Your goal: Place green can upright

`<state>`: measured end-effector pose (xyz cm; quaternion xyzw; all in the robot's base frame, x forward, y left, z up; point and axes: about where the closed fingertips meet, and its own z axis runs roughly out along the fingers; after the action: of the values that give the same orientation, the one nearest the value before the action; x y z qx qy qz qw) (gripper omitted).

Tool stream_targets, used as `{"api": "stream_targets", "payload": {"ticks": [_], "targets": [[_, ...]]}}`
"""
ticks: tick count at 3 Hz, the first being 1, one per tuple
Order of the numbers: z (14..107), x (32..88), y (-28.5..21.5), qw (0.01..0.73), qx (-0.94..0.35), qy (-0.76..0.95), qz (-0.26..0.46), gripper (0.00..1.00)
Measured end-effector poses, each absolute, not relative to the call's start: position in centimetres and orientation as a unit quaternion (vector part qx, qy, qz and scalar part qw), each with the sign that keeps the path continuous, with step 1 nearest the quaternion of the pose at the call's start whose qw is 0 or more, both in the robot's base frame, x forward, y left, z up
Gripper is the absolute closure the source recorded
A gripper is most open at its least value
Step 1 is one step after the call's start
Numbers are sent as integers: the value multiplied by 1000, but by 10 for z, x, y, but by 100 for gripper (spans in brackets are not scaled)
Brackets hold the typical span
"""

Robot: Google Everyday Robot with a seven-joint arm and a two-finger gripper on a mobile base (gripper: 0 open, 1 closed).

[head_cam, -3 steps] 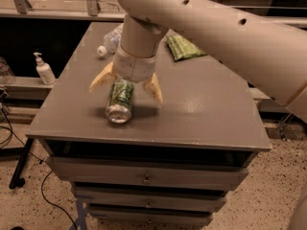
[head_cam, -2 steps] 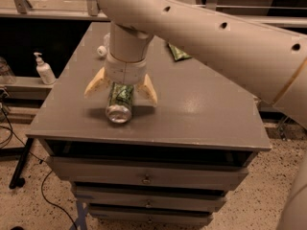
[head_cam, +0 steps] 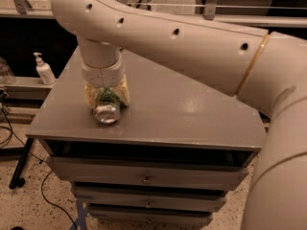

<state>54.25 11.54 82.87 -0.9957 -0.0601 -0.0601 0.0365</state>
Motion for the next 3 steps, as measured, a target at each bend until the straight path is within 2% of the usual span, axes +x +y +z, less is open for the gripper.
{"api": "stream_targets", "payload": {"ticks": [1,2,3], "targets": [[836,554,128,8,-993,-84,-83,64],[860,569,133,12,-993,-85,-81,87],[902,581,128,62,-993,-80,-60,100]]}}
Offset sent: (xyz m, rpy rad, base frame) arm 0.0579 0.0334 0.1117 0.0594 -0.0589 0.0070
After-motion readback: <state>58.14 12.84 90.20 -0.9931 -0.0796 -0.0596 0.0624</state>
